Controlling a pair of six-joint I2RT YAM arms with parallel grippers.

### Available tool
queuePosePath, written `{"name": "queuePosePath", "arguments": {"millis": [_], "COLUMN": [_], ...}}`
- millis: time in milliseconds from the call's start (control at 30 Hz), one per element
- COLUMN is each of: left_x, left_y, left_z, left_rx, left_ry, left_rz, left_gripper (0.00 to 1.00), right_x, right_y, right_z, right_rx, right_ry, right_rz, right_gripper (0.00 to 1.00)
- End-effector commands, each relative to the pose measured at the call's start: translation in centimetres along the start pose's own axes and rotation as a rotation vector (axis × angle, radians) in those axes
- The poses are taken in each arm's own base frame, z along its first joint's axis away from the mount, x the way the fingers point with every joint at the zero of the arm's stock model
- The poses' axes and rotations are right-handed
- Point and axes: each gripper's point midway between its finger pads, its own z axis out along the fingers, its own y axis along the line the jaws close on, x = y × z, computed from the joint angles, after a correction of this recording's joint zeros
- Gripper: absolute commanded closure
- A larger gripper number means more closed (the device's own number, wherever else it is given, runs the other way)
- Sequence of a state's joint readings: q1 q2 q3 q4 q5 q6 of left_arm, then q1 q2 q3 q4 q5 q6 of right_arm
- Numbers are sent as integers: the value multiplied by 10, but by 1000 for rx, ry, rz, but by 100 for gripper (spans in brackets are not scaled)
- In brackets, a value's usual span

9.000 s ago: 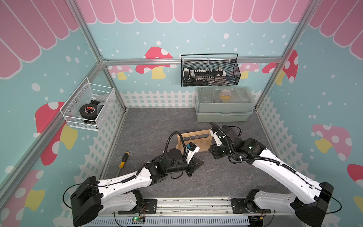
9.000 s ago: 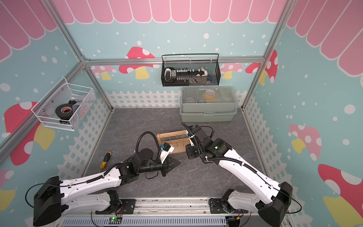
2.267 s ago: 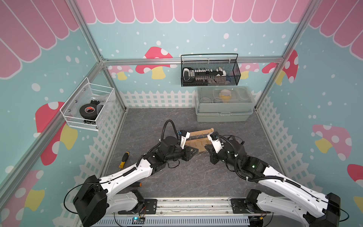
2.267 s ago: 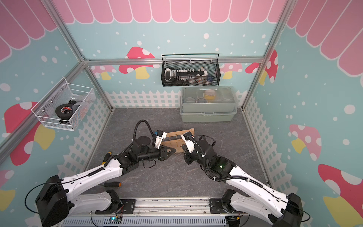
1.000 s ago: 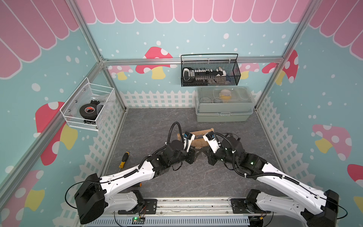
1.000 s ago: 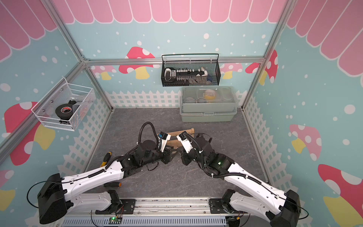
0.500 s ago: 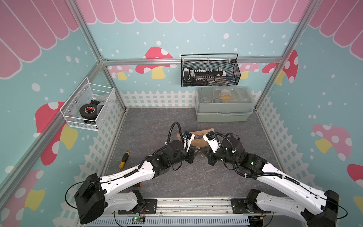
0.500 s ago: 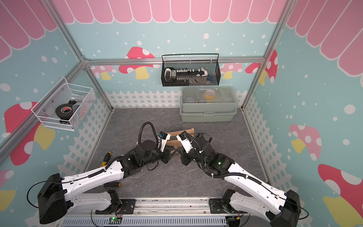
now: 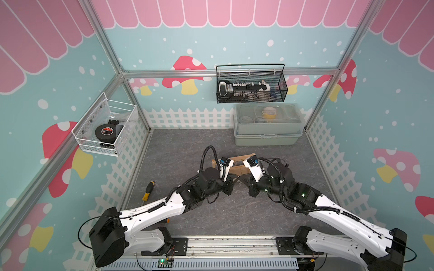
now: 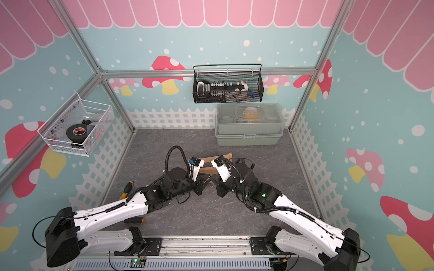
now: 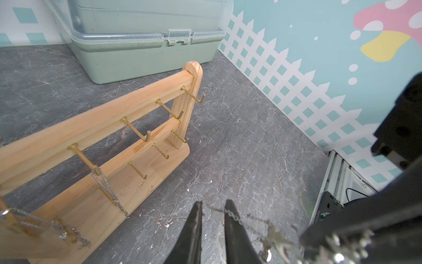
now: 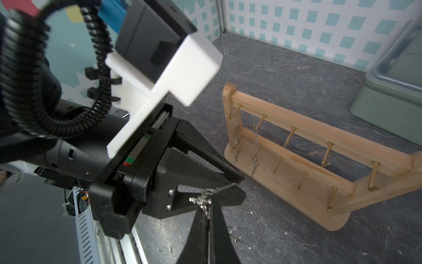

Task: Hang the necklace on the jewelry display stand
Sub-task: Pick up the necklace from the center of the board, then hang the necklace on the stand.

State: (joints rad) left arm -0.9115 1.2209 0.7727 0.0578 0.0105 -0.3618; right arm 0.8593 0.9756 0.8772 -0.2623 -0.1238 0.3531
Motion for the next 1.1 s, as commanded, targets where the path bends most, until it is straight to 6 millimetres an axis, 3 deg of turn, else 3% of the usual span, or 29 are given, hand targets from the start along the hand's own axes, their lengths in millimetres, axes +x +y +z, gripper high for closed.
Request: {"name": "queuePosePath", "arguments": {"millis": [0,267,467,700,867,1067], "left_x": [-4,-7,-11,-8,-14,-22], "left_y": [2,1,5,6,9,2], "left_z": [-5,-8,-11,0,6,21], "left_rx": [-14,-9,-37,-48,-75,-59], "left_ry": [-31,-47,-63,-32,-46,-33], "left_rz": [16,15,13,14,11,19], "left_gripper": [87,95,97,98,98,98], "right_x": [-17,-16,-5,-1,-3,0], "right_y": [5,3,-18,-33,-52,-62], "right_z": [-9,-9,-6,-3,-11,-6], "right_rx": [-7,5,114,193,303,335], "right_ry": [-50,-46,-3,17,-6,17], "right_rz": [2,5,10,-7,-17,-30], "right_gripper": [99,99,99,99,99,99]}}
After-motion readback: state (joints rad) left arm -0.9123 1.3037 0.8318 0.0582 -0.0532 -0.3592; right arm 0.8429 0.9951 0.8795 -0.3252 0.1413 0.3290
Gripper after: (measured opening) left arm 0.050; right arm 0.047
